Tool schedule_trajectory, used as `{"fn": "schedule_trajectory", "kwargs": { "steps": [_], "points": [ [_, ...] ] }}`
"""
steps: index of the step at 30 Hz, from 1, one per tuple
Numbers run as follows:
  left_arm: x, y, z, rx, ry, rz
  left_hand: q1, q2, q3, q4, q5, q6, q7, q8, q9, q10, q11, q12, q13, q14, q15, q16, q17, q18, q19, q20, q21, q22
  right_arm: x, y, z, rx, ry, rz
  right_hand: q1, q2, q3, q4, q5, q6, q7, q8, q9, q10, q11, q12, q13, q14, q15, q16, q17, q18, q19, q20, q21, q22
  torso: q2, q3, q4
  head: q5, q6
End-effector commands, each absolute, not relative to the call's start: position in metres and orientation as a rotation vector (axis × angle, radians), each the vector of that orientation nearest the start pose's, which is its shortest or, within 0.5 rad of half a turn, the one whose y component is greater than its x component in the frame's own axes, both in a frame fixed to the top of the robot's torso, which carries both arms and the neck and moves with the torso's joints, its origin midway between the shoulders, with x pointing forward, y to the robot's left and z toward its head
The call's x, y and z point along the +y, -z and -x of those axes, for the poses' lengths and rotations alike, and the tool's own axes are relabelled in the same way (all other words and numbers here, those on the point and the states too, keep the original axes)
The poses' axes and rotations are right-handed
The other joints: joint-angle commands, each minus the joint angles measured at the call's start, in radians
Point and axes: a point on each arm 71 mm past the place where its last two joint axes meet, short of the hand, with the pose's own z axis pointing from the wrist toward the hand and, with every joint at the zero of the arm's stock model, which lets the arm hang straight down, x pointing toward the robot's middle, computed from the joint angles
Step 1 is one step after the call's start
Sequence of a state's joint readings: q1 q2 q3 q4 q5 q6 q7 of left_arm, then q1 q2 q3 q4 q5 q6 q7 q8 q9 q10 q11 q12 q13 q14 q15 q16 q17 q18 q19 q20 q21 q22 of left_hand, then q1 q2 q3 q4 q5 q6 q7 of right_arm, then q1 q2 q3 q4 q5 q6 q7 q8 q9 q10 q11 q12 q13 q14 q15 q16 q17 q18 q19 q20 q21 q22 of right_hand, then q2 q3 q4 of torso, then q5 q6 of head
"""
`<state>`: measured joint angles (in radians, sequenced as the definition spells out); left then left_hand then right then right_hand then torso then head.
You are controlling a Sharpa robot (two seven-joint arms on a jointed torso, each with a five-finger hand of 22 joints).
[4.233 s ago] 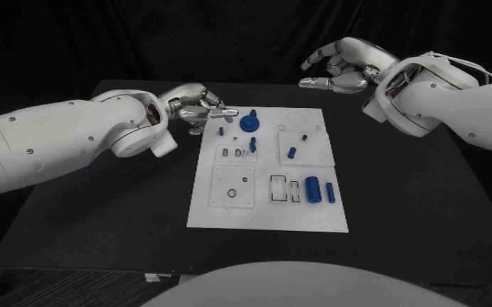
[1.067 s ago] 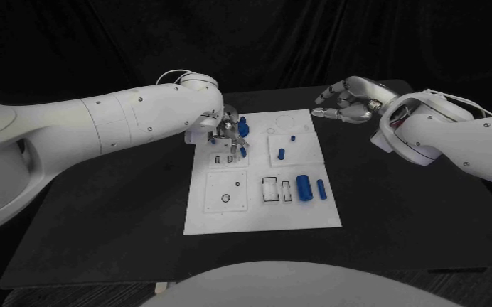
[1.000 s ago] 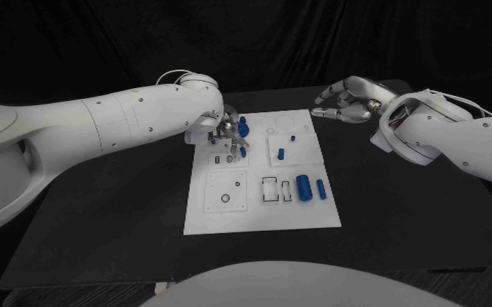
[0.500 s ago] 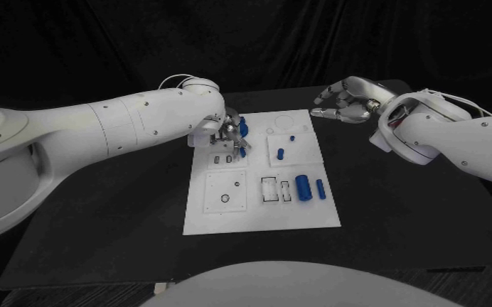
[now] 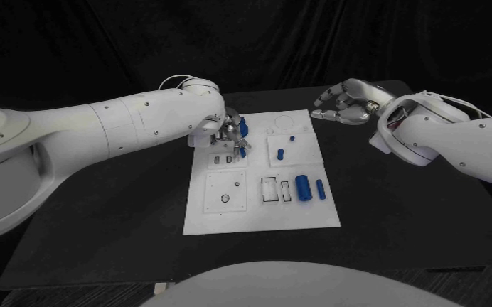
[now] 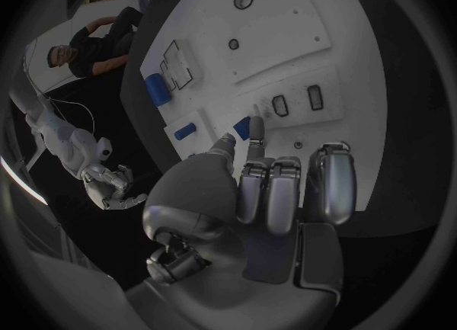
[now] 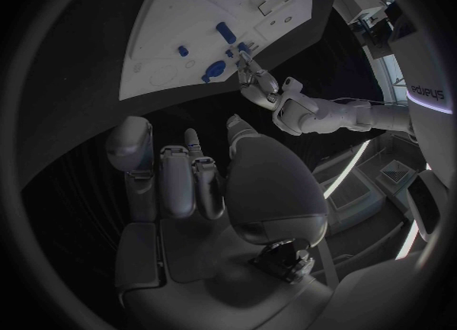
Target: Assemble the parts on the task board
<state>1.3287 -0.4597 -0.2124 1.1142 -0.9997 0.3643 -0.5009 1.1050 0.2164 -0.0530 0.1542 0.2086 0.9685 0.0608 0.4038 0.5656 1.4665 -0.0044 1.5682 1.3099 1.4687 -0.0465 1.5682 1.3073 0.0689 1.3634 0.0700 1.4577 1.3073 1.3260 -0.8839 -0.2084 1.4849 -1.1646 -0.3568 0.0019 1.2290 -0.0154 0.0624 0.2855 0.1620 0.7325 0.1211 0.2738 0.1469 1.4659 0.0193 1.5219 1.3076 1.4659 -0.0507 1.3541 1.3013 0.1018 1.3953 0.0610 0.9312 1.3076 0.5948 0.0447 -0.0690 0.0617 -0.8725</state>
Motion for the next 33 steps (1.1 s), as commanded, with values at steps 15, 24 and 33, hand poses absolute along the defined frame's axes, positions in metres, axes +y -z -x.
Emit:
{"fn": "schedule_trajectory", "kwargs": {
  "steps": [15, 24, 33],
  "points": [
    [0.1381, 0.2462, -0.5320, 2.540, 0.290, -0.047, 0.004, -0.022, 0.046, -0.032, 0.011, 0.015, -0.001, -0.026, 0.016, 0.104, 0.003, 0.003, 0.261, 0.102, 0.002, 0.003, 0.263, -0.008, -0.006, -0.001, -0.011, 0.048, -0.2365, 0.1873, -0.4926, 1.733, -0.708, -0.030, 0.004, 0.009, -0.005, 0.000, 0.004, 0.006, 0.004, -0.005, -0.002, 0.023, 0.008, -0.005, 0.170, 0.033, 0.007, -0.011, -0.006, 0.012, -0.005, 0.002, -0.012, 0.109, -0.002, 0.0000, -0.0014, -0.004, 0.000],
    [0.1380, 0.2492, -0.5311, 2.552, 0.288, -0.052, 0.005, -0.029, 0.072, -0.051, 0.012, 0.018, -0.002, -0.038, 0.025, 0.104, 0.001, 0.003, 0.261, 0.102, 0.001, 0.003, 0.263, -0.007, -0.006, -0.002, -0.013, 0.048, -0.2363, 0.1874, -0.4928, 1.734, -0.709, -0.029, 0.005, 0.008, -0.006, -0.001, 0.004, 0.007, 0.004, -0.005, -0.003, 0.021, 0.008, -0.006, 0.168, 0.032, 0.008, -0.015, -0.011, 0.013, -0.007, 0.003, -0.019, 0.108, -0.002, -0.0005, 0.0008, -0.006, 0.000],
    [0.1374, 0.2501, -0.5311, 2.551, 0.296, -0.052, 0.005, -0.038, 0.113, -0.077, 0.019, 0.021, -0.003, -0.055, 0.036, 0.104, 0.000, 0.003, 0.261, 0.102, -0.001, 0.003, 0.263, -0.007, -0.006, -0.004, -0.017, 0.048, -0.2360, 0.1877, -0.4932, 1.737, -0.708, -0.028, 0.007, 0.008, -0.007, -0.002, 0.004, 0.008, 0.004, -0.005, -0.004, 0.020, 0.009, -0.007, 0.166, 0.030, 0.008, -0.019, -0.016, 0.014, -0.009, 0.003, -0.025, 0.106, -0.002, -0.0010, 0.0005, -0.004, 0.000]
  ]
}}
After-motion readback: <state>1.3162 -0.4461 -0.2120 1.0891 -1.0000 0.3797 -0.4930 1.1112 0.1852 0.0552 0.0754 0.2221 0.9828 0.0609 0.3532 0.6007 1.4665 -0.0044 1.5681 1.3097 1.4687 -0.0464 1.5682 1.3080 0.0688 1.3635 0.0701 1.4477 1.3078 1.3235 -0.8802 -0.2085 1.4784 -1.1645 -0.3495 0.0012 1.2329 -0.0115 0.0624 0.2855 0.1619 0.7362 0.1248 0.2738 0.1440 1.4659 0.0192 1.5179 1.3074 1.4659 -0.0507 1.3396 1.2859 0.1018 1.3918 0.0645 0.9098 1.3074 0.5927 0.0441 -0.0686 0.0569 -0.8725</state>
